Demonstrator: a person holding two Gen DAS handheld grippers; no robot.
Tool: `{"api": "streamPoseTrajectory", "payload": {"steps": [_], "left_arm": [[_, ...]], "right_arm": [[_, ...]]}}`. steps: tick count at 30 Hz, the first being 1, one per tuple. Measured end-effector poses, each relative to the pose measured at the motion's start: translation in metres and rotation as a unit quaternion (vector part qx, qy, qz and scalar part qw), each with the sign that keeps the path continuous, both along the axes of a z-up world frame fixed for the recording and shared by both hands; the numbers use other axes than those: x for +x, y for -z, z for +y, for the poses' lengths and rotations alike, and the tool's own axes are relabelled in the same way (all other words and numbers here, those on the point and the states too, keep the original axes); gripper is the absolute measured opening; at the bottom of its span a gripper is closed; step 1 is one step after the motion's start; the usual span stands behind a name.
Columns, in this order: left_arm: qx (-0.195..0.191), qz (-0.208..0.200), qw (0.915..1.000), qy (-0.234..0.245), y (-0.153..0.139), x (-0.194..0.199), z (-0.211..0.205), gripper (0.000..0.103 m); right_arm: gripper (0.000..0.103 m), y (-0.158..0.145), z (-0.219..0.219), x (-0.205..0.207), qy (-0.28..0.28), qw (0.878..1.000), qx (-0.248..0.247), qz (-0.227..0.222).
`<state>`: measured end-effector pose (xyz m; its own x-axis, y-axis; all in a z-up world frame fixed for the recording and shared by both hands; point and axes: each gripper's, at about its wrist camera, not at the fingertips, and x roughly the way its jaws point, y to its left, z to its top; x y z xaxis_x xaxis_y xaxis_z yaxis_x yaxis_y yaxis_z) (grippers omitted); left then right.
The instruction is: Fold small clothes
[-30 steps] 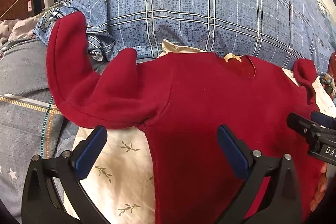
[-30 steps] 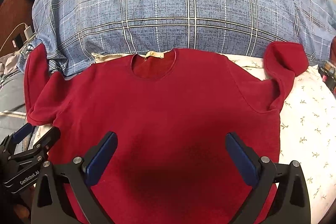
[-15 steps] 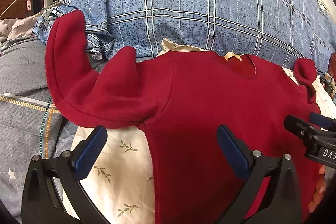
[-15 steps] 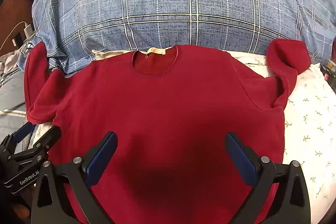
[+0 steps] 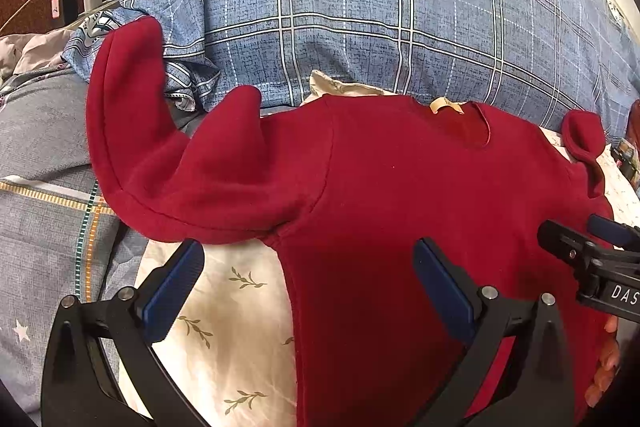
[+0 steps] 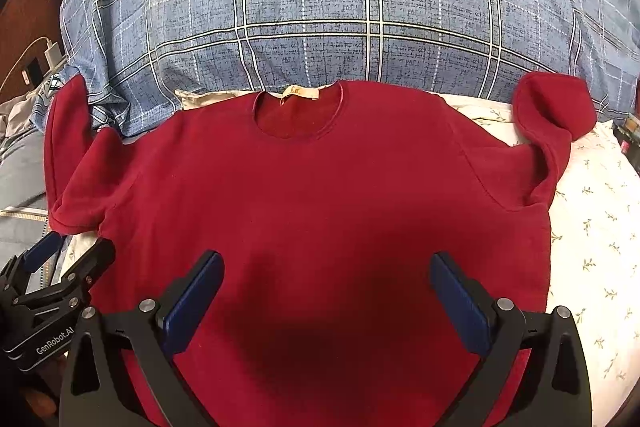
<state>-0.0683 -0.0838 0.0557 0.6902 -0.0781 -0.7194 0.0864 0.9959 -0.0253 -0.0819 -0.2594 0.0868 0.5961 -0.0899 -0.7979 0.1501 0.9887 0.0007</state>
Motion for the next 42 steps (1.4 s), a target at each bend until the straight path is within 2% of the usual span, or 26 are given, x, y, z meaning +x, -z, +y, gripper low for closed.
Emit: {"api": "streamPoseTrajectory", "payload": {"steps": [42], "left_arm": [[0.001, 0.001, 1.0, -0.003, 0.004, 0.006, 0.008, 0.103]], "right_arm": [[0.102, 0.009, 0.003, 0.018, -0.012, 1.0, -0.011, 0.013]]}}
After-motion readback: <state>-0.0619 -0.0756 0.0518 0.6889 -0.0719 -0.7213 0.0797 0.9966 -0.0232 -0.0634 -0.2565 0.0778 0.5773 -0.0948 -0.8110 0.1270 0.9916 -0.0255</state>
